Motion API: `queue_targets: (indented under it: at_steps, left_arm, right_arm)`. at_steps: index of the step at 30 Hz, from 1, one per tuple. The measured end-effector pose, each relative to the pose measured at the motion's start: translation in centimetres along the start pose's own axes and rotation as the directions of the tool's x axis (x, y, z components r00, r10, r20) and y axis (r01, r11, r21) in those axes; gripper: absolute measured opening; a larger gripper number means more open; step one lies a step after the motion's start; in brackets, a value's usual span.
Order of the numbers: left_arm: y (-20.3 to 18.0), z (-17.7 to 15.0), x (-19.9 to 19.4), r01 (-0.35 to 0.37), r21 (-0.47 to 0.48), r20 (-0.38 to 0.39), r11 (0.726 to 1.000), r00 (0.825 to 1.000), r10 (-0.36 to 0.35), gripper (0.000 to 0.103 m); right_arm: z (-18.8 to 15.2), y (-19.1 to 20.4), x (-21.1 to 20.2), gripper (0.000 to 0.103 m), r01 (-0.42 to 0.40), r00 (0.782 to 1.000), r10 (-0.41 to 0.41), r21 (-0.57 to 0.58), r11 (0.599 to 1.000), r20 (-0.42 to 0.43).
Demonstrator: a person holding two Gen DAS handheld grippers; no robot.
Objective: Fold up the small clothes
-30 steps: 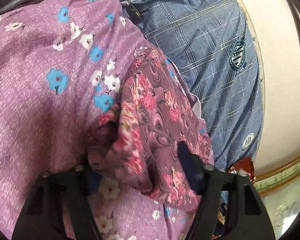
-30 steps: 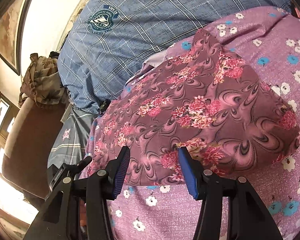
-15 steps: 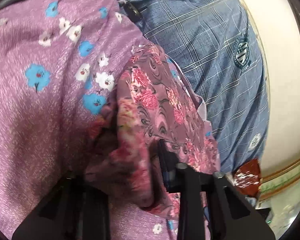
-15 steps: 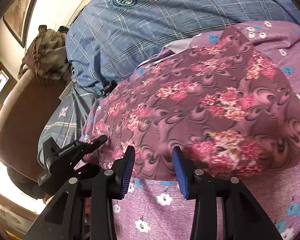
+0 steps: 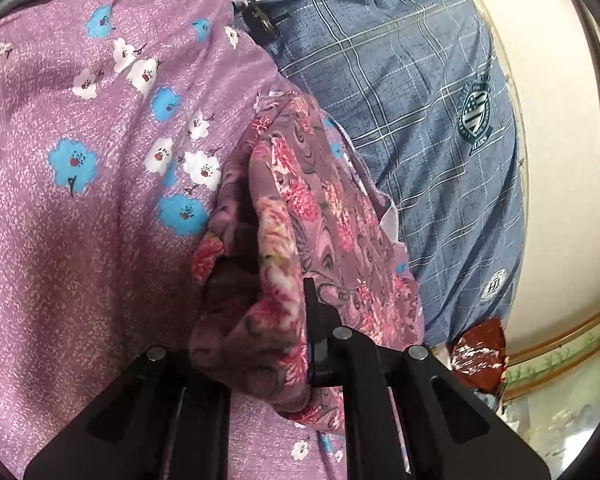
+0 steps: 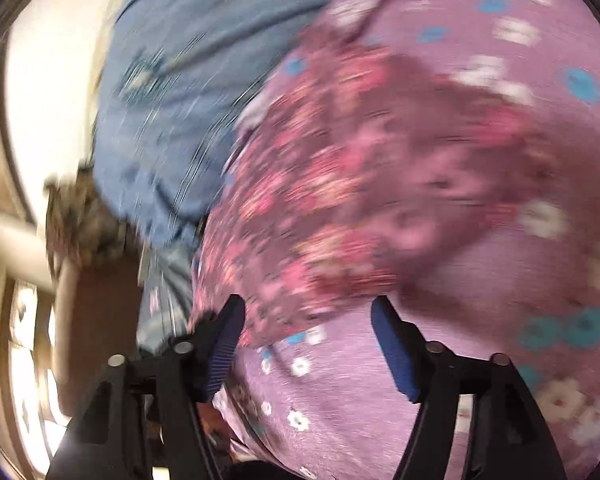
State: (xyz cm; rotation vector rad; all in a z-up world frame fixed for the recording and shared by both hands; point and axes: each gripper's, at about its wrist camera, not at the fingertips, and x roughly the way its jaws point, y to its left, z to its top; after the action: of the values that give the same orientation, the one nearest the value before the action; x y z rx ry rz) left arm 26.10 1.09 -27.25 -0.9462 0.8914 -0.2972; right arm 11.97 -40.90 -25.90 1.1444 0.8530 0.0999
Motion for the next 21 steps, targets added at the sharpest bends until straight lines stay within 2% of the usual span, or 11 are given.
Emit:
queue_targets:
  at_steps: [4,8,11,12,14,15,18,21]
  left_arm:
    - [-0.9,-0.4,-0.4,-0.017,0.053,0.017,0.998,1.000,0.016,0.009]
    - [-1.4,-0.5,-0.6,-0.019,0.079,0.036,0.997,0.999,0.016,0.008]
    - [-1.2,-0.4,-0.2,-0.004,0.053,0.032,0.999,0.999,0.003,0.010]
    - [-1.0,-0.4,0.0,0.000,0.037,0.027,0.999,1.000,-0.001,0.010]
    - [-0.9,-0.3,0.2,-0.002,0.038,0.022,0.999,1.000,0.001,0.010]
    - [-1.0,-0.3,0.2,-0.008,0.053,0.023,0.999,1.000,0.007,0.010]
    - [-1.5,-0.4,-0.5,-0.017,0.083,0.050,0.996,0.999,0.013,0.006]
    - [-2.1,-0.3,-1.7,-0.012,0.102,0.083,0.995,0.997,0.004,0.004]
  right_arm:
    - [0.8,-2.8,-0.5,0.076,-0.006,0.998,-0.003,0.151,0.989,0.064]
    - [1.6,-2.3,0.5,0.078,-0.023,0.989,0.005,0.123,0.992,0.146]
    - [2.4,-2.5,1.2,0.078,-0.061,0.975,0.030,0.130,0.990,0.221]
    - [2.7,-2.5,1.3,0.072,-0.057,0.970,0.027,0.120,0.991,0.243]
    - [3.0,-2.1,2.0,0.040,-0.002,0.970,-0.024,0.108,0.994,0.240]
    - [3.1,-2.2,2.6,0.009,0.030,0.973,-0.054,0.110,0.994,0.223]
    - [2.9,-2.1,2.3,0.008,0.024,0.969,-0.047,0.100,0.995,0.241]
    - [1.9,0.9,0.7,0.008,0.083,0.947,-0.061,-0.056,0.995,0.315]
